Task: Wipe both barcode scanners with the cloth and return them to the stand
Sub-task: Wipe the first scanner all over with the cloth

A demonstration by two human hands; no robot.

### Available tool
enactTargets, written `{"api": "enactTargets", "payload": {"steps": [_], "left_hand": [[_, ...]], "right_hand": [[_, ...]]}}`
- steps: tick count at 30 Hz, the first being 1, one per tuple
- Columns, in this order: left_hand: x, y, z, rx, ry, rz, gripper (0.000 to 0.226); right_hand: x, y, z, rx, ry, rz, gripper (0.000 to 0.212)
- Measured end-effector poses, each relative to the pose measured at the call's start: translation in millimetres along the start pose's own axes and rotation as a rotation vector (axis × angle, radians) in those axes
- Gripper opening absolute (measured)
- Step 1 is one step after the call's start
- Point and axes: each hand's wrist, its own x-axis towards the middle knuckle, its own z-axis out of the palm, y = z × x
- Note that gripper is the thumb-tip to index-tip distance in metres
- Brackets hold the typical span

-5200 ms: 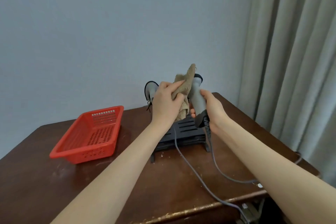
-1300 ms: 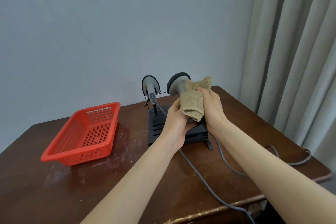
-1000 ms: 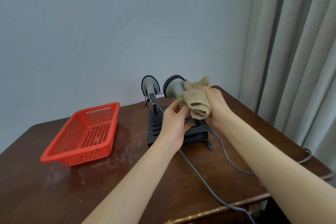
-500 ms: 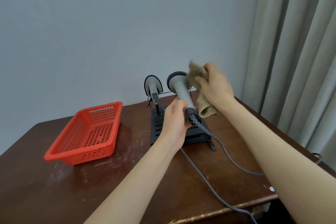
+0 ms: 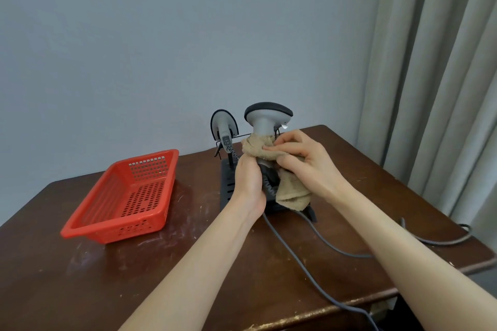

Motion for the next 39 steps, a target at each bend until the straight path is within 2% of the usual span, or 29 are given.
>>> {"api": "enactTargets", "payload": {"steps": [3,5,7,10,15,18,25,29,34,36,39], "left_hand": [[0.3,-6.4,0.8,-0.007,0.035,-0.009,0.048],[0.2,-10.0,3.1,0.015,0.039,-0.024,0.051],[0.3,-10.4,4.8,0.046,0.043,-0.027,0.051],[1.5,-10.3,4.8,0.012,0.036,-0.019,0.055],[2.9,-8.2,-2.0,-0.032,-0.032,0.004,0.067],[4.7,-9.5,-5.2,-0.002,-0.030,-0.011,0.074],[3.4,-13.1,-0.6,0.036,-0.079,-0.008,0.051],[6.3,-8.3,-1.0,-0.019,-0.036,0.007,0.042],[11.0,-2.7,-6.0,-0.167,0.021,-0.091,0.049],[10.7,-5.3,-5.3,-0.174,0.027,-0.102,0.050],[8.8,-6.3,-3.2,-0.113,0.049,-0.061,0.035]], "right_hand": [[11.7,3.3,-2.0,-0.079,0.077,-0.023,0.022],[25.7,5.2,-3.8,-0.214,0.134,-0.035,0.028],[35.8,5.0,-4.8,-0.251,0.151,0.003,0.031],[33.7,5.2,-6.1,-0.266,0.098,0.021,0.031],[10.5,2.9,-0.2,-0.148,-0.048,-0.044,0.039],[7.5,1.5,2.9,-0.155,-0.072,-0.052,0.038],[39.1,3.1,-6.4,-0.271,0.096,0.054,0.033],[25.8,3.1,-3.4,-0.202,0.046,-0.008,0.032],[3.9,12.9,6.5,-0.034,-0.039,-0.055,0.032],[8.2,16.5,6.9,-0.044,0.024,-0.051,0.036],[25.1,17.8,1.1,-0.081,0.177,0.009,0.032]]}}
